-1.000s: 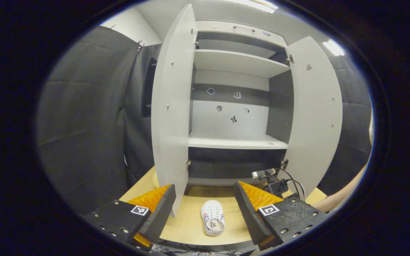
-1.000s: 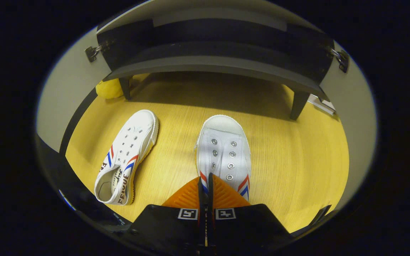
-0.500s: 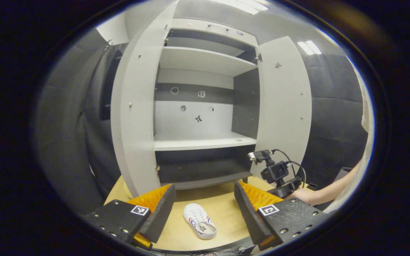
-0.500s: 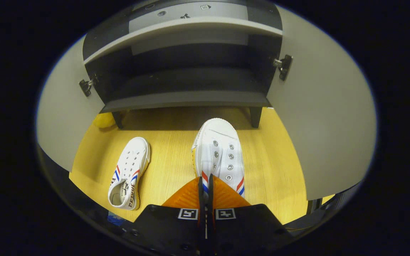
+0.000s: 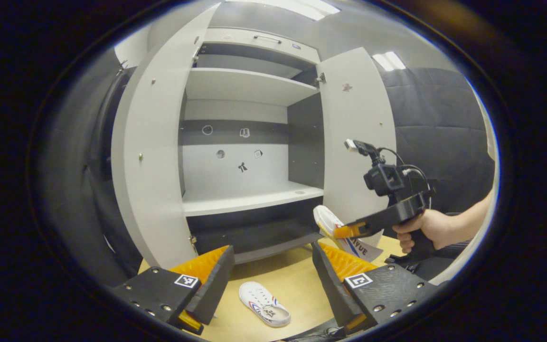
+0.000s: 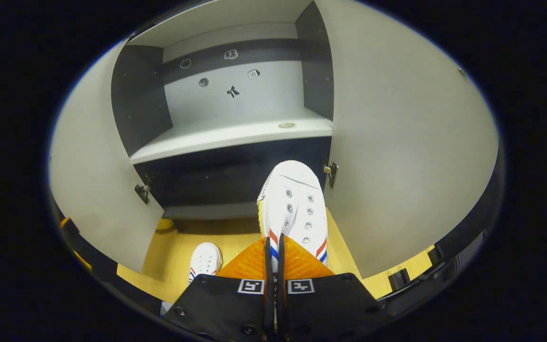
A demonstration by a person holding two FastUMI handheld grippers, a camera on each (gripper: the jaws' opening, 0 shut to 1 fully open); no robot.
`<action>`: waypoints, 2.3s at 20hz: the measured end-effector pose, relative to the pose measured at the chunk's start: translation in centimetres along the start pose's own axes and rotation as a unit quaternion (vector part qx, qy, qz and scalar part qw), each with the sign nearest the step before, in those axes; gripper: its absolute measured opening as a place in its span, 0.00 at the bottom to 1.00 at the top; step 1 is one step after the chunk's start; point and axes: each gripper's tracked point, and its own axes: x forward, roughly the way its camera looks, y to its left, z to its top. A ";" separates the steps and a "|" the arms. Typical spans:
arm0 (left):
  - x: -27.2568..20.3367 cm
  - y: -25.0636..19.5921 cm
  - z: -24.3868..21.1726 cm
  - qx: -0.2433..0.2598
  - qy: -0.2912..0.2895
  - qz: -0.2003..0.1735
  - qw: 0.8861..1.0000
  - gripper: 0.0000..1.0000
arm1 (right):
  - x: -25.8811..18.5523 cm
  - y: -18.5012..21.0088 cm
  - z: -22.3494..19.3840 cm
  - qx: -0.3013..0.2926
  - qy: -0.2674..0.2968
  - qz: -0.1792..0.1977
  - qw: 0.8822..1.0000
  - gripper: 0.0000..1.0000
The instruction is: Grab one shoe with the right hand and put it into the shoe cabinet, grab the other shoe with the left hand and put it into the shoe cabinet; then close the right door with the right hand and the left door with the left hand.
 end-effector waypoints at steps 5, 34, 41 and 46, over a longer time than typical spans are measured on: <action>0.0 -0.1 0.5 -0.007 -0.016 -0.008 1.000 0.94 | -1.8 2.8 8.0 -0.009 -0.067 0.025 0.997 0.04; 5.0 4.1 1.2 0.007 0.052 0.232 0.971 0.95 | 20.0 7.3 27.3 0.000 -0.115 0.118 0.986 0.03; 2.6 2.8 -1.0 -0.046 0.080 0.311 0.946 0.93 | 21.0 9.1 26.4 0.012 -0.093 0.146 0.985 0.19; 1.1 1.6 -2.2 -0.049 0.091 0.304 0.947 0.95 | 16.0 9.2 25.1 -0.050 -0.123 0.145 0.981 0.96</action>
